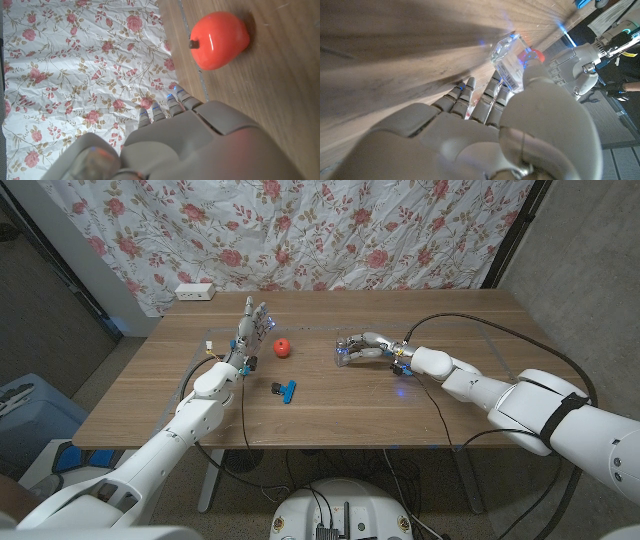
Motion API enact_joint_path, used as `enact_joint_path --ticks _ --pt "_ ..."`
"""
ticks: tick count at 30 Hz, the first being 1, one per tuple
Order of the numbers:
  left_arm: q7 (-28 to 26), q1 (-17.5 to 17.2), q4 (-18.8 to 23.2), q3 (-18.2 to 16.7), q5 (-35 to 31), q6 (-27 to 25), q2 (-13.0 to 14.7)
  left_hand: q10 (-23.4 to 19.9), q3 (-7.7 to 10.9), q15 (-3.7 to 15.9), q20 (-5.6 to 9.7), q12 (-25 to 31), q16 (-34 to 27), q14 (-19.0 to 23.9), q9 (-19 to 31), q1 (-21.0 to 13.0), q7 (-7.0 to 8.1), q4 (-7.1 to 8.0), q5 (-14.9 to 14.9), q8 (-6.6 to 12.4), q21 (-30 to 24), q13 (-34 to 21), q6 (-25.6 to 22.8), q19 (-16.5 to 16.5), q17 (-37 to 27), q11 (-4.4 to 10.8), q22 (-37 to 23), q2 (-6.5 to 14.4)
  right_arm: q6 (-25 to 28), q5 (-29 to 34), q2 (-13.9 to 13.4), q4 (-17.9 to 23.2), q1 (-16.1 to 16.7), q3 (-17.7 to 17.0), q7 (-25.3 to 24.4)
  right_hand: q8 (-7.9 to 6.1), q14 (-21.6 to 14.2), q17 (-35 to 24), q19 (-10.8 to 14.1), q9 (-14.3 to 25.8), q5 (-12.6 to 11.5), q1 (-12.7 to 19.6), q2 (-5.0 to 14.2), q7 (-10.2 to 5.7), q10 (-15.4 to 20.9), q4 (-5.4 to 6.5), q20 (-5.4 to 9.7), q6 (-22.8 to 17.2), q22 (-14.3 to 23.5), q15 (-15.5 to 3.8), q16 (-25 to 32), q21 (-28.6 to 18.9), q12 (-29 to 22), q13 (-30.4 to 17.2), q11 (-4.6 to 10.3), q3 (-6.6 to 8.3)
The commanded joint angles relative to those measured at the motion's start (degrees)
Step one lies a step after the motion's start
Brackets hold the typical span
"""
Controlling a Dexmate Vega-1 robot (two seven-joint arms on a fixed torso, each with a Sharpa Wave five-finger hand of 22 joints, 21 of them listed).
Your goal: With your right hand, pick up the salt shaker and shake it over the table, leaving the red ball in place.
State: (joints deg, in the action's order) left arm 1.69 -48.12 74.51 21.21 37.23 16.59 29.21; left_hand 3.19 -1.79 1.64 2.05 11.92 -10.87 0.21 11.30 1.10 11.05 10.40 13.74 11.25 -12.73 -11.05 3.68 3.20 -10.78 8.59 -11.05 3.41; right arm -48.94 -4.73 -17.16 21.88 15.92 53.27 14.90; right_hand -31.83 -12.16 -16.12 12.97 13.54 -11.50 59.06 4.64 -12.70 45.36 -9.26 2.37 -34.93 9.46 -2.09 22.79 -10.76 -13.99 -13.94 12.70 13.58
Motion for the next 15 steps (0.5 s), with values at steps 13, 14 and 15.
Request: enact_joint_path --ticks 13,14,15 --pt "0.00 -0.03 0.03 -0.01 0.01 0.00 0.02 -0.11 -0.06 6.07 1.35 0.22 -0.29 0.09 0.35 0.02 0.36 0.28 0.38 0.24 -0.26 -0.21 -0.05 0.47 -0.34 0.37 -0.27 5.81 -2.21 -1.56 -0.25 0.50 0.45 -2.22 0.85 -1.19 -1.13 -0.65 0.04 0.58 0.40 -0.89 0.39 -0.04 2.07 0.80 0.58 -1.91 0.25 -7.96 0.90 -0.25 -0.58 -0.77 -0.03 -0.76" --pt "0.00 -0.03 0.03 -0.01 0.01 0.00 0.02 -0.10 -0.06 6.10 1.37 0.21 -0.29 0.09 0.35 0.02 0.37 0.28 0.38 0.26 -0.27 -0.21 -0.09 0.50 -0.34 0.32 -0.27 5.81 -2.60 -1.49 -0.35 0.62 0.52 -2.32 0.74 -1.29 -1.19 -0.69 0.08 0.62 0.40 -1.03 0.40 -0.04 2.19 0.86 0.55 -2.05 0.26 -7.93 0.95 -0.26 -0.60 -0.82 -0.03 -0.82" --pt "0.00 -0.03 0.03 -0.01 0.00 0.00 0.02 -0.11 -0.06 6.06 1.35 0.21 -0.29 0.08 0.35 0.02 0.37 0.28 0.38 0.26 -0.26 -0.21 -0.09 0.47 -0.34 0.33 -0.27 5.81 -2.97 -1.47 -0.44 0.76 0.62 -2.46 0.65 -1.34 -1.22 -0.71 0.09 0.63 0.41 -1.12 0.41 -0.04 2.26 0.90 0.54 -2.12 0.26 -7.91 0.97 -0.26 -0.61 -0.85 -0.04 -0.86"
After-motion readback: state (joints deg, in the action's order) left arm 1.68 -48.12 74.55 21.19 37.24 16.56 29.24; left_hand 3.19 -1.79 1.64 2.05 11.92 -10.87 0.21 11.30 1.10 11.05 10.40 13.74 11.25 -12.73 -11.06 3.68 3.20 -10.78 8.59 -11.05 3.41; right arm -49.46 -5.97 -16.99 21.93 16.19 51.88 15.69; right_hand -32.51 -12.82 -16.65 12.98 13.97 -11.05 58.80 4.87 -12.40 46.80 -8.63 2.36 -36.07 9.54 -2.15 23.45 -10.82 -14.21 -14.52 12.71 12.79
